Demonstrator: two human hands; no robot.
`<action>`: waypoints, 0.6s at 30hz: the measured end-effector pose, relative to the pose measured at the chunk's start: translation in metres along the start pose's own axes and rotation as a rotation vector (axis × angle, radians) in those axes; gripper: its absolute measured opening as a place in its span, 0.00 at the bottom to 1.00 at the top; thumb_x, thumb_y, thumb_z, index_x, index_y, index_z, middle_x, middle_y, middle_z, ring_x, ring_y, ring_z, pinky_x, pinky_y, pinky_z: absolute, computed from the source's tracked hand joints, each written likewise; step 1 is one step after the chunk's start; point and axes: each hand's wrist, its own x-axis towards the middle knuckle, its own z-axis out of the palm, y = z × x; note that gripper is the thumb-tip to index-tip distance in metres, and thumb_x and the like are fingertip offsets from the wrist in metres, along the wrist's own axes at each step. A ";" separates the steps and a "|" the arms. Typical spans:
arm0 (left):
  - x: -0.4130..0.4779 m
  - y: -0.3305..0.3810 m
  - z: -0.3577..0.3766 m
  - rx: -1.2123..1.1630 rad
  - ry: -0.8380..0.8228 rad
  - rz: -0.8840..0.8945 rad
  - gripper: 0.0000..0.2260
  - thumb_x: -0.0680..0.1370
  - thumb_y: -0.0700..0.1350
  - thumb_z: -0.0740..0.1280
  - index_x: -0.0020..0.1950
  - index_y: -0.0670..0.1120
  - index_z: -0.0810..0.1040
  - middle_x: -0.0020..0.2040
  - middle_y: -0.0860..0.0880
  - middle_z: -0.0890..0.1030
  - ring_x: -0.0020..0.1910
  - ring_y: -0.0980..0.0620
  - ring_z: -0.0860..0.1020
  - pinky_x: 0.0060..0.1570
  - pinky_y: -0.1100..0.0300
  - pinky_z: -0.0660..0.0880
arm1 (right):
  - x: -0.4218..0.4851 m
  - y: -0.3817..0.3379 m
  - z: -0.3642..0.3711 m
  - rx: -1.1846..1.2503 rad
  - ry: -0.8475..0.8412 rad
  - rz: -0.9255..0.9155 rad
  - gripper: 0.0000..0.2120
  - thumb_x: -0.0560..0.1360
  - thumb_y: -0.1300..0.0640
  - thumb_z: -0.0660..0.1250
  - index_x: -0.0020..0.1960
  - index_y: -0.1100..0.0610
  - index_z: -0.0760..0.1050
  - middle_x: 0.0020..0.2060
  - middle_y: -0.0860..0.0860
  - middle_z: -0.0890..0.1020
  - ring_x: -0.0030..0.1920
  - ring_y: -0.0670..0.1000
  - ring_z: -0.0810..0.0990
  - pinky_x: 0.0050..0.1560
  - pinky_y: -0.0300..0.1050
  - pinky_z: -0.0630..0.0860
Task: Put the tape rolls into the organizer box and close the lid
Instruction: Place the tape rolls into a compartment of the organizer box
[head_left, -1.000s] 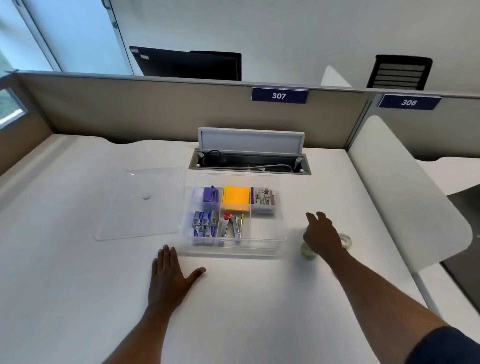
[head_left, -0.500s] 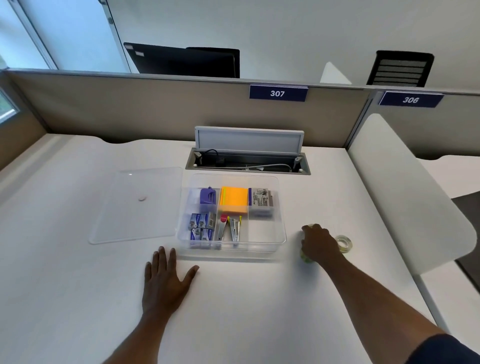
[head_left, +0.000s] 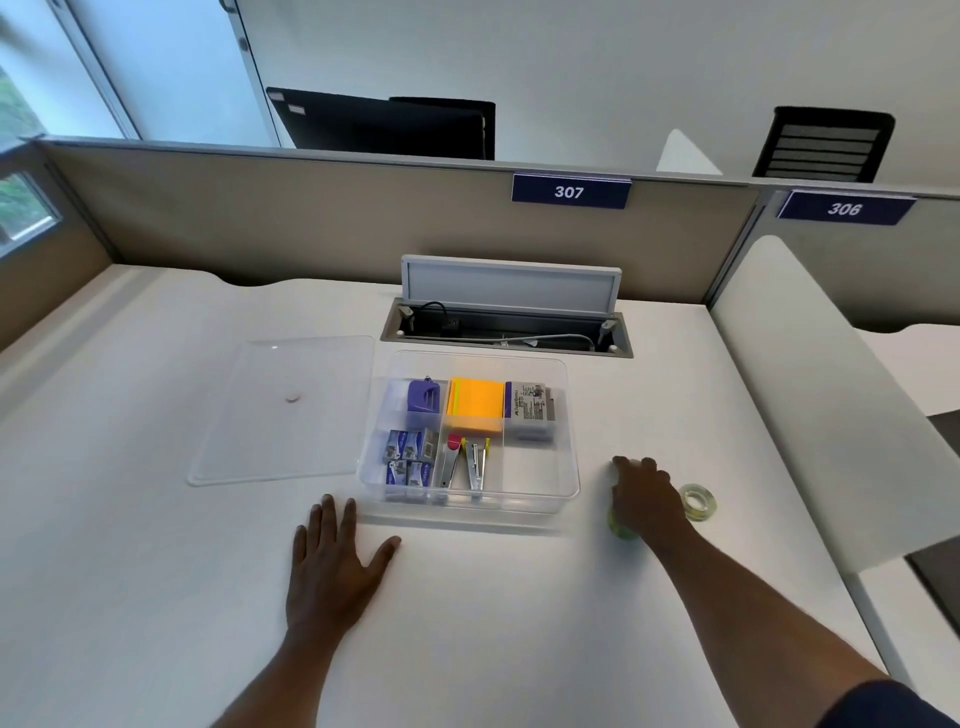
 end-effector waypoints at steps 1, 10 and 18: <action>0.000 0.000 0.000 -0.004 0.001 -0.002 0.43 0.70 0.74 0.42 0.78 0.48 0.52 0.80 0.44 0.51 0.79 0.47 0.48 0.77 0.49 0.47 | 0.001 0.000 0.000 0.011 0.003 -0.016 0.21 0.74 0.58 0.61 0.67 0.52 0.66 0.58 0.57 0.71 0.57 0.60 0.75 0.55 0.51 0.76; 0.002 -0.001 0.002 -0.005 0.007 -0.011 0.43 0.70 0.74 0.41 0.78 0.49 0.53 0.80 0.44 0.51 0.79 0.47 0.48 0.77 0.50 0.47 | 0.015 -0.049 -0.044 0.260 0.490 -0.336 0.21 0.69 0.66 0.68 0.62 0.59 0.76 0.57 0.63 0.77 0.52 0.66 0.78 0.48 0.55 0.80; 0.003 -0.002 0.004 -0.006 0.014 -0.022 0.43 0.70 0.74 0.41 0.78 0.49 0.54 0.80 0.45 0.53 0.79 0.47 0.50 0.77 0.50 0.48 | 0.013 -0.083 -0.031 0.060 0.084 -0.568 0.18 0.76 0.59 0.62 0.65 0.52 0.71 0.60 0.57 0.74 0.56 0.60 0.77 0.55 0.54 0.79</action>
